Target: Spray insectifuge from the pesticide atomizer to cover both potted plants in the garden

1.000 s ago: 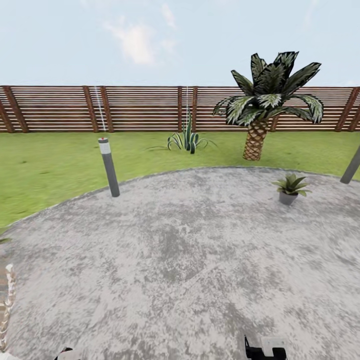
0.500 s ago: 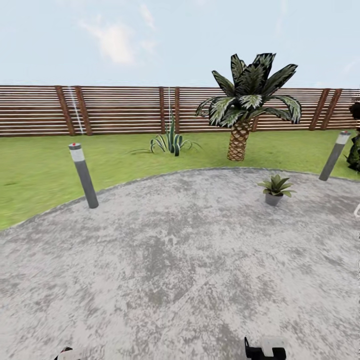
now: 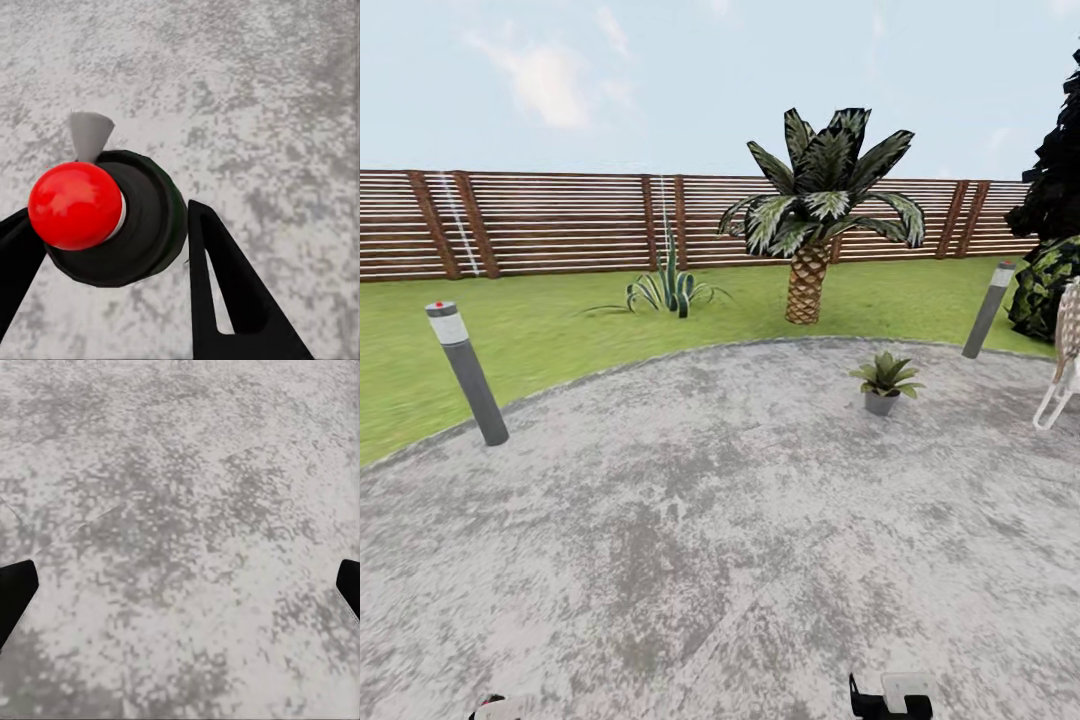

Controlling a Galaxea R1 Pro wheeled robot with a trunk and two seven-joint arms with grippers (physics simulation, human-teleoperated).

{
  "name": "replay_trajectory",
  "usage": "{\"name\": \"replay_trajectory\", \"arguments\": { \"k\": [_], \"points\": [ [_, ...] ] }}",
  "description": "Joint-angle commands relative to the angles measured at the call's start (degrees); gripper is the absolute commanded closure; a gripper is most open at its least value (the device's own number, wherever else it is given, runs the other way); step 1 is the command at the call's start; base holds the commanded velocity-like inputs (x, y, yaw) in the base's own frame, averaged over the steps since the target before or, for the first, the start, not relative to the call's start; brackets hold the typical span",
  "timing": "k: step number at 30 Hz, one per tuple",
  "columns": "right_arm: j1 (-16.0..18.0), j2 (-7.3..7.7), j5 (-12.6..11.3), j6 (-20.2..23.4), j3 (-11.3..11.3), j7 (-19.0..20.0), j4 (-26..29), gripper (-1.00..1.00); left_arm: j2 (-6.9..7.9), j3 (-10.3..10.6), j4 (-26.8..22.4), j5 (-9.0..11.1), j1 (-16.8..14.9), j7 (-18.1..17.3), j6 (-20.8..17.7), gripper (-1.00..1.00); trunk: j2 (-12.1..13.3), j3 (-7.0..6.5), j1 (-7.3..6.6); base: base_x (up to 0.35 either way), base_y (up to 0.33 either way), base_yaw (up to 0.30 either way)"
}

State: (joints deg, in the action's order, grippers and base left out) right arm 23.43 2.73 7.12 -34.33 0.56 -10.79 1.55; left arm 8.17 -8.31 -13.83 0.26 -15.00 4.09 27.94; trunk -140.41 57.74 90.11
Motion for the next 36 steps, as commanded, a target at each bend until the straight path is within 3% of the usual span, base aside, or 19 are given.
{"name": "replay_trajectory", "arguments": {
  "k": [1,36],
  "points": [
    [0.03,0.01,0.61,-0.05,0.06,-0.5,-0.05,-1.0,0.0,0.05,0.07,0.0,-0.03,0.18,0.19,1.0,-0.02,0.05,0.02,0.337,0.0,-0.013],
    [0.03,0.09,0.65,-0.1,0.07,-0.73,-0.05,-1.0,-0.05,0.05,0.03,0.0,-0.03,0.13,0.19,1.0,-0.02,0.05,0.02,0.337,0.0,-0.001]
  ]
}}
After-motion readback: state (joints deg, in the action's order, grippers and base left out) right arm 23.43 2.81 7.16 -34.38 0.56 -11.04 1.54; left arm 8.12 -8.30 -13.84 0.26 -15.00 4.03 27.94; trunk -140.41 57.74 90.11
